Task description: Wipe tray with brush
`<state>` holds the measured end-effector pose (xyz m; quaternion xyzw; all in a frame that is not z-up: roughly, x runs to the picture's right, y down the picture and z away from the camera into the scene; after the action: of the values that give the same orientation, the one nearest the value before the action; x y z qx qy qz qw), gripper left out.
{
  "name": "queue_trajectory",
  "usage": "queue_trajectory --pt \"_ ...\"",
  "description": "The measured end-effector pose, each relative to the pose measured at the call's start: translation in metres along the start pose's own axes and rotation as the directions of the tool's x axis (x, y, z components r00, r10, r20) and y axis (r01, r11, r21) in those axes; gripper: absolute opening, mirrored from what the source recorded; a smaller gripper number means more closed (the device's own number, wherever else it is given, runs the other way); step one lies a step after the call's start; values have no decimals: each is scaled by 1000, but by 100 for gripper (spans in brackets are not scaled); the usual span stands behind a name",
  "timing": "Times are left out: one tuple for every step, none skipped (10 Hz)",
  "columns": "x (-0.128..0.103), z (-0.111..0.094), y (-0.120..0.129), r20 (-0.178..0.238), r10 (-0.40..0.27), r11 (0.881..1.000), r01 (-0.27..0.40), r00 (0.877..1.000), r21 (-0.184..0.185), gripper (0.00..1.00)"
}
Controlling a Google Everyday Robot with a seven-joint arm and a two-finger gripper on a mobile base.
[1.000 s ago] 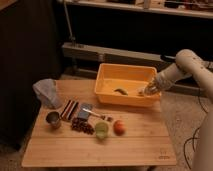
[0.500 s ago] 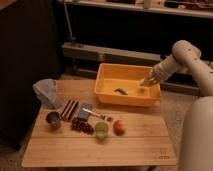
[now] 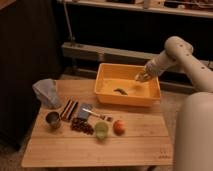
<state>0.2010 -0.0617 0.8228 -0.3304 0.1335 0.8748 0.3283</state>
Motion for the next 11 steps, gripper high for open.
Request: queue_trajectory --pt "8 5 11 -20 -12 1000 12 1000 -21 0" --pt "20 7 21 -48 -36 998 34 998 -52 0" --pt "35 11 30 -97 -58 994 49 994 -93 0" --pt "47 16 32 -141 -69 992 53 988 -116 0" --pt "61 18 35 -181 -87 988 63 980 -139 0" --pt "76 22 34 -216 -112 985 79 970 -152 0" --pt "84 21 34 -230 -131 982 94 964 -163 0" --pt "93 21 30 -244 -149 980 109 958 -168 0" --pt "109 16 23 -262 -180 975 137 948 -175 0" --pt "116 13 17 -272 -192 973 147 943 -176 0" --pt "119 11 12 -275 -197 972 152 941 -177 0"
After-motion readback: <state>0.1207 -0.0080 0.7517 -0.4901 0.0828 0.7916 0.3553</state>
